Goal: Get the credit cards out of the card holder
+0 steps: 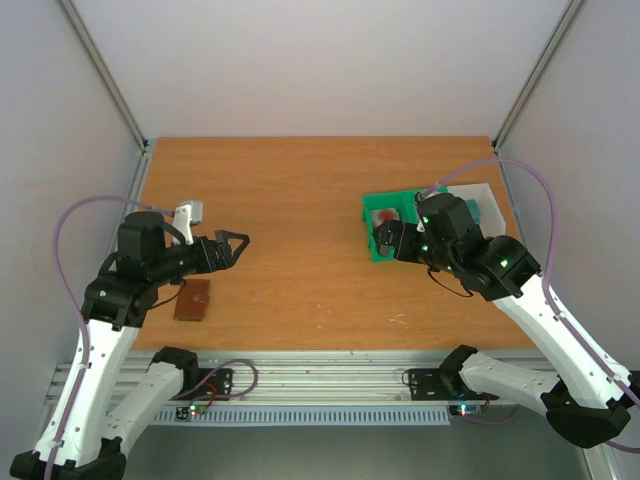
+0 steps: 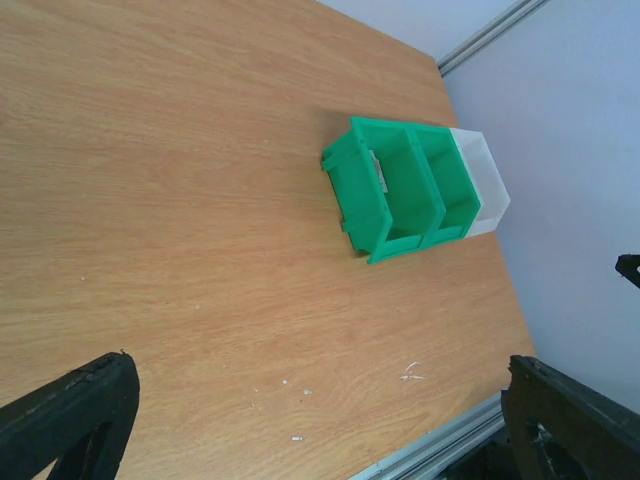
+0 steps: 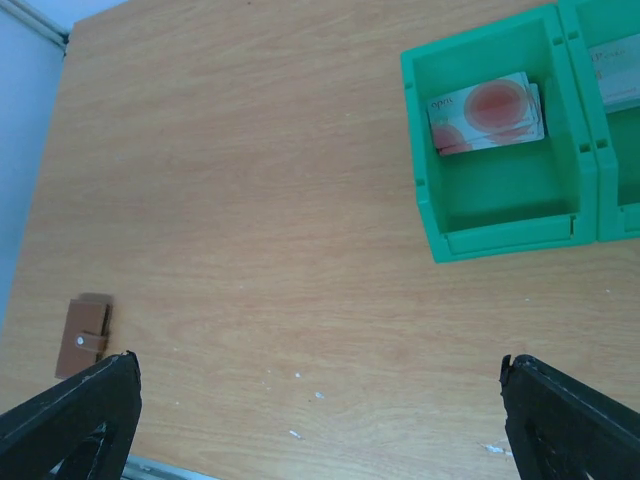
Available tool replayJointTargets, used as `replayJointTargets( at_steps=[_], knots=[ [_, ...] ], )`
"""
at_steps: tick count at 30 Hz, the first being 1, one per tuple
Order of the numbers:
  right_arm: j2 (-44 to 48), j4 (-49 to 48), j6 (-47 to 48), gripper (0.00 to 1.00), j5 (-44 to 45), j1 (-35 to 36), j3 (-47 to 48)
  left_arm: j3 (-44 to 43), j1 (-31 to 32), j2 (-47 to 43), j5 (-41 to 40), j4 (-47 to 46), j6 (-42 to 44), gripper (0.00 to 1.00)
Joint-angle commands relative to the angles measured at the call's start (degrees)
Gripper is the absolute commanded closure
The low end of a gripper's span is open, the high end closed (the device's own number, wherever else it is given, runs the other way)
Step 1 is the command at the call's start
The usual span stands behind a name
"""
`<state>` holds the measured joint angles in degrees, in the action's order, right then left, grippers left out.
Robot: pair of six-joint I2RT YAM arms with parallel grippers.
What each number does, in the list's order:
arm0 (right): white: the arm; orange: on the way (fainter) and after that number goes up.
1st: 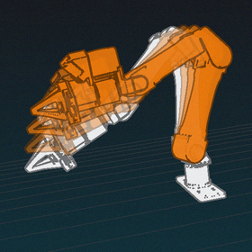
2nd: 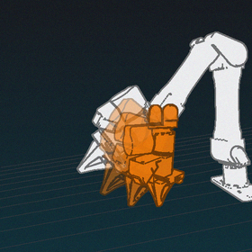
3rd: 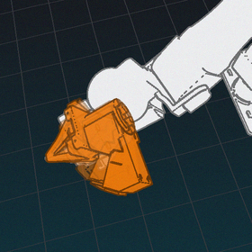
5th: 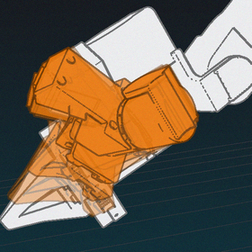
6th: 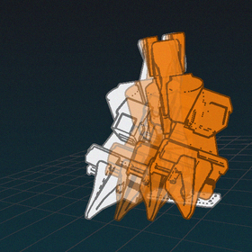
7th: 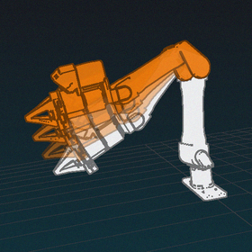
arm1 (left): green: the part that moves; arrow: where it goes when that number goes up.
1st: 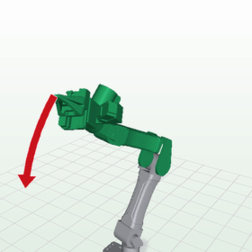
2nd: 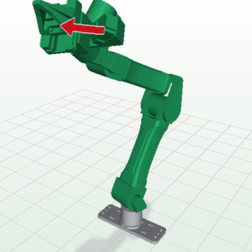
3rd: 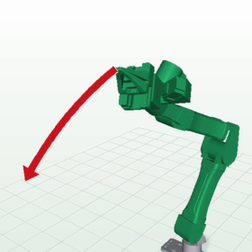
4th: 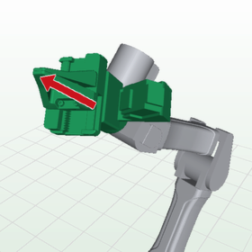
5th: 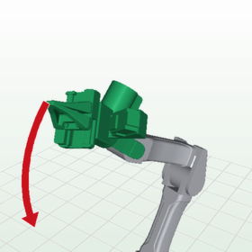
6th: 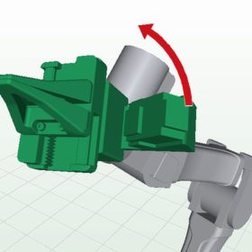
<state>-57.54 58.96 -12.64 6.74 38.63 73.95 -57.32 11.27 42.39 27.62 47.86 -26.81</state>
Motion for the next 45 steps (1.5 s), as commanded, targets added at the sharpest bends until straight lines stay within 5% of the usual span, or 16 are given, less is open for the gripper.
replayJointTargets(
  at_steps=[1,9,25,34,45],
  knots=[
    [0.1,1.1,-0.7,0.02,1.9,0.4,0.0,0.4,-0.4,0.2,-0.4,-0.5,-0.3,0.01],
    [-0.7,1.7,-0.4,0.02,1.8,0.5,0.5,1.0,-0.4,1.2,-3.7,-0.4,-0.1,0.01],
    [-0.5,-0.6,-2.2,0.02,-2.6,0.4,0.4,3.4,-4.4,17.5,-34.5,6.6,-11.3,0.01],
    [-0.9,-0.2,-2.7,0.02,-4.3,0.5,0.3,11.9,-14.8,25.4,-34.9,-1.9,-15.4,0.01],
    [-0.8,1.3,-1.4,0.02,-2.5,0.4,0.4,16.1,-17.0,35.8,-27.1,-11.6,-22.6,0.01]
  ],
)
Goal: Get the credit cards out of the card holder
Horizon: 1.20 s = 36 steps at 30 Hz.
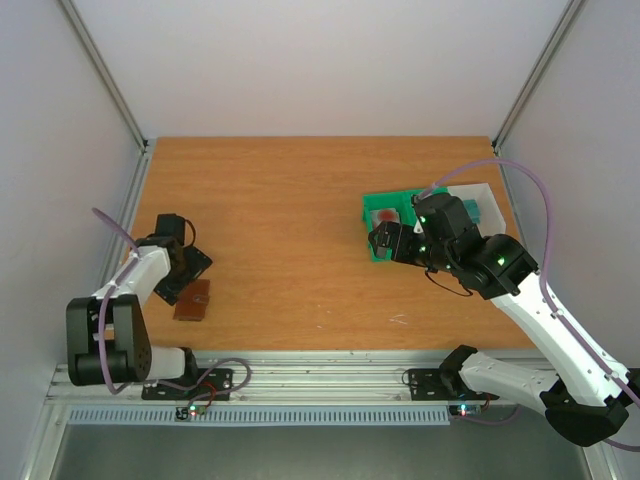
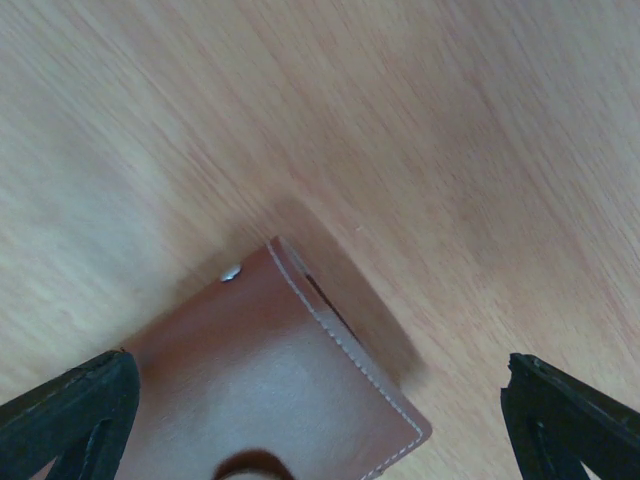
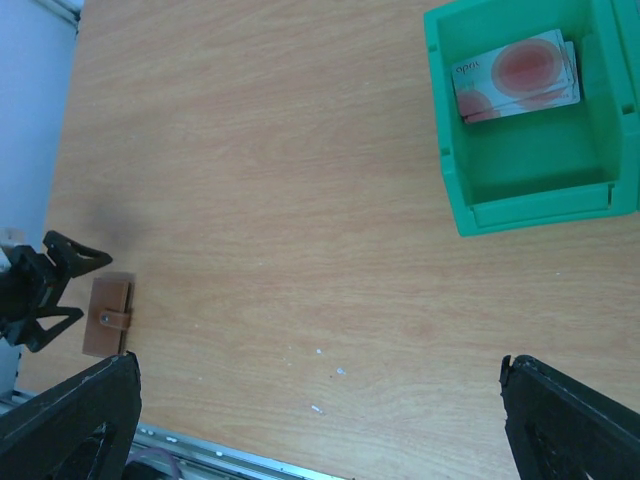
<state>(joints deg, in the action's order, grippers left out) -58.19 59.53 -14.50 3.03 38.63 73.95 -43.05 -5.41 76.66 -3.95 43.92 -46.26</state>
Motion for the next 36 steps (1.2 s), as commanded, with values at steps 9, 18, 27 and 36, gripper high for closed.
replayJointTargets(
  at_steps=[9,18,27,36],
  knots=[
    [-0.3,1.3,1.1,0.02,3.5,0.5,0.0,5.9,0.2,3.0,16.5,-13.0,-5.1,0.04],
    [0.2,1.7,0.7,0.02,4.0,0.5,-0.8,8.0,11.9,2.2,20.8,-16.7,-12.1,0.11],
    [0.9,1.7,0.8,0.02,3.5,0.4,-1.0,5.2,25.0,-5.3,19.6,-13.4,-21.5,0.17],
    [2.1,1.1,0.9,0.01,2.8,0.4,-1.7,-0.8,25.9,-8.6,5.7,0.8,0.4,0.18]
  ],
)
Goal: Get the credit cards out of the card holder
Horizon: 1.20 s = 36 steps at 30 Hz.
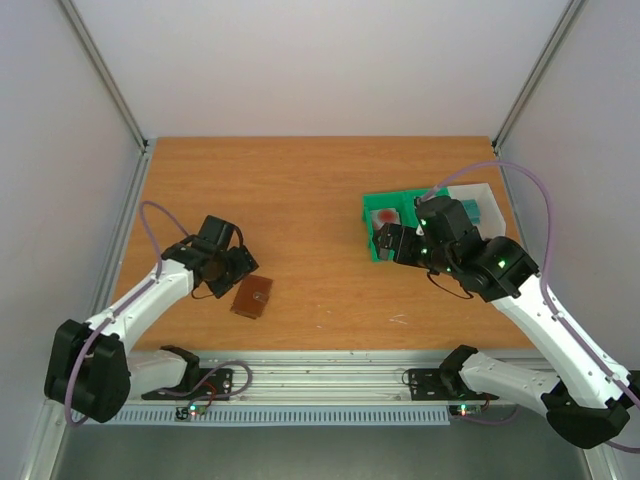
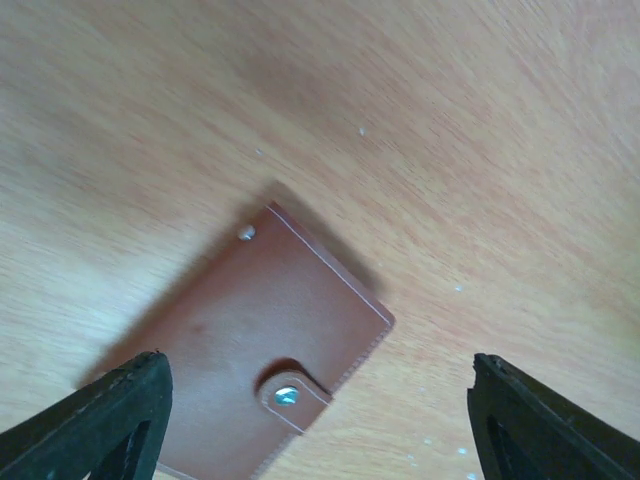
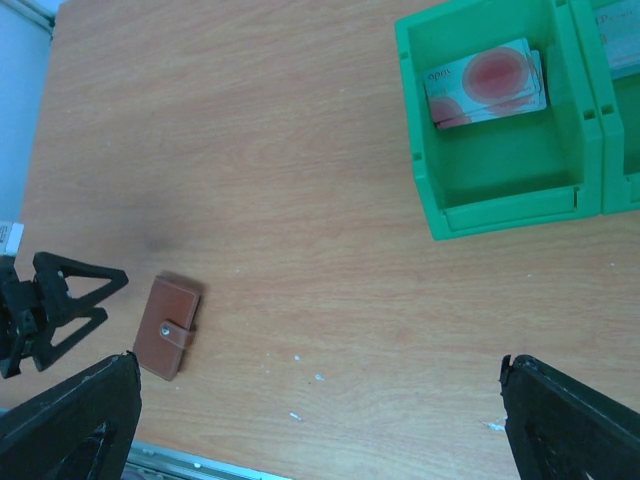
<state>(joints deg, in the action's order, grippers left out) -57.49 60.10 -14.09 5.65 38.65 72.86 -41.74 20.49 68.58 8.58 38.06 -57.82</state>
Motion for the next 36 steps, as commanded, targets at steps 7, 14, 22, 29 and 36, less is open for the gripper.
replayJointTargets(
  at_steps=[7,14,22,29,36],
  knots=[
    [2.5,-0.9,0.7,0.02,-1.3,0.4,-1.6,0.7,-0.4,3.8,-3.4,1.6,22.0,0.22],
    [2.5,-0.4,0.4,0.02,-1.2,0.4,-2.2,0.7,-0.5,10.4,2.7,-2.3,24.6,0.46],
    [3.5,1.8,0.7,0.02,0.5,0.4,-2.2,7.8,0.1,8.4,14.9,-11.7,18.9,0.68],
    [2.2,1.9,0.7,0.02,-0.3,0.4,-2.3,11.9,1.9,1.3,25.0,-19.8,8.1,0.7],
    [1.5,-0.5,0.5,0.02,-3.5,0.4,-3.4,7.6,1.0,-1.6,12.8,-7.7,15.7,0.63]
  ],
)
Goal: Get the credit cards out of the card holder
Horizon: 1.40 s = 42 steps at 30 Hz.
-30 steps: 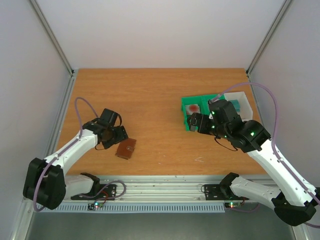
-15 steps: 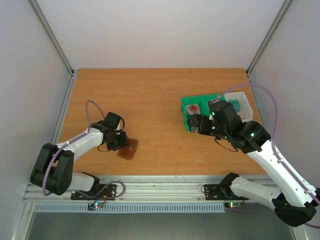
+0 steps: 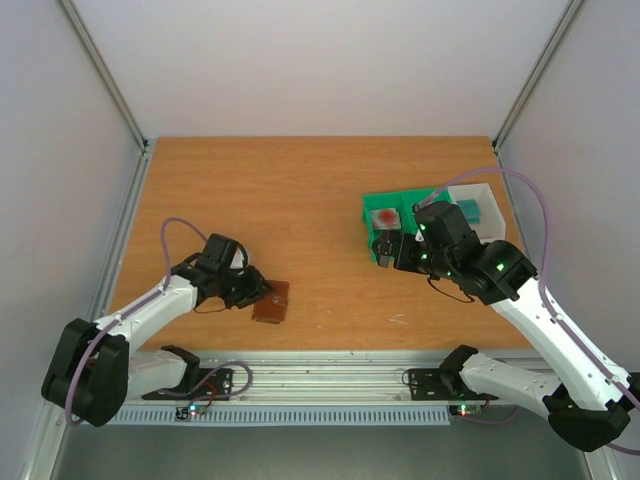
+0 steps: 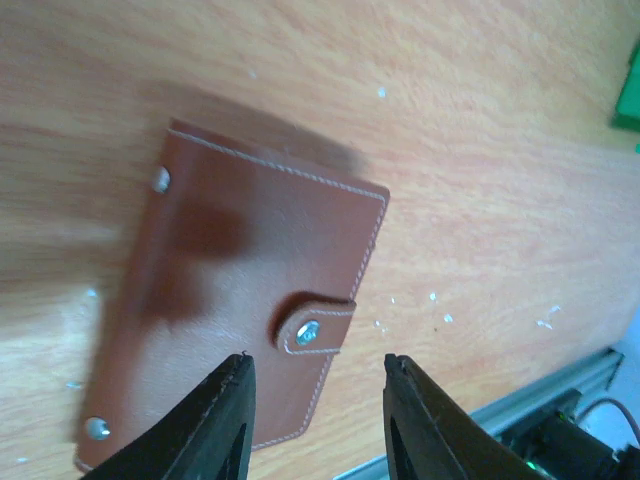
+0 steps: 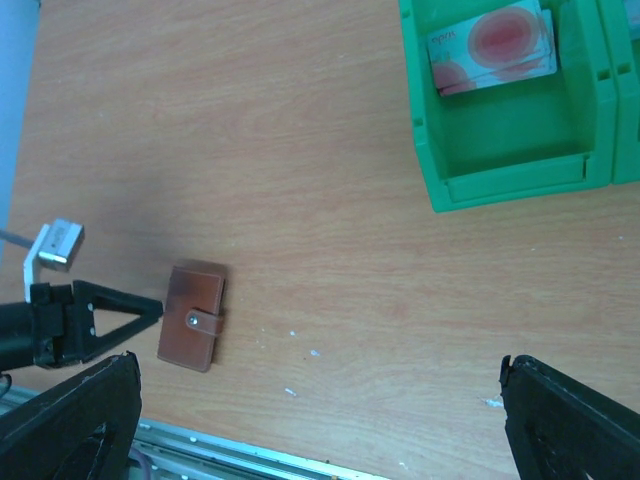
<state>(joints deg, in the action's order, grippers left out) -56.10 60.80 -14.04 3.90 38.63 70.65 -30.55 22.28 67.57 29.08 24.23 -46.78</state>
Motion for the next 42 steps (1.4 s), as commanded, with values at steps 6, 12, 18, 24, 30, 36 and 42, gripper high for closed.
replayJointTargets(
  at_steps=[6,12,18,24,30,36,42],
  knots=[
    [0.3,-0.9,0.5,0.02,-2.2,0.4,-1.1,-6.5,-3.7,6.4,-11.8,8.6,14.6,0.64],
    [0.1,-2.2,1.4,0.01,-5.6,0.4,-1.7,-7.2,-5.0,11.8,-7.4,4.8,16.6,0.67],
    [0.1,-3.9,0.9,0.02,-8.6,0.4,-3.7,-6.4,-5.1,15.7,-3.0,1.0,16.5,0.71],
    [-0.5,-8.4,-1.0,0.21,-14.3,0.4,-8.2,-2.5,-5.0,15.4,3.4,-5.9,12.5,0.86],
    [-4.3,-15.2,-4.1,0.46,-18.1,1.0,-12.7,0.7,-3.6,14.2,8.0,-12.5,5.8,1.0],
    [-11.6,-19.0,-4.0,0.54,-14.6,5.7,-12.8,2.9,-2.0,13.7,9.8,-18.1,1.5,1.0],
    [-24.0,-22.4,1.6,0.61,-9.3,12.6,-8.9,3.9,-1.7,13.2,12.4,-21.8,-0.7,1.0]
  ],
)
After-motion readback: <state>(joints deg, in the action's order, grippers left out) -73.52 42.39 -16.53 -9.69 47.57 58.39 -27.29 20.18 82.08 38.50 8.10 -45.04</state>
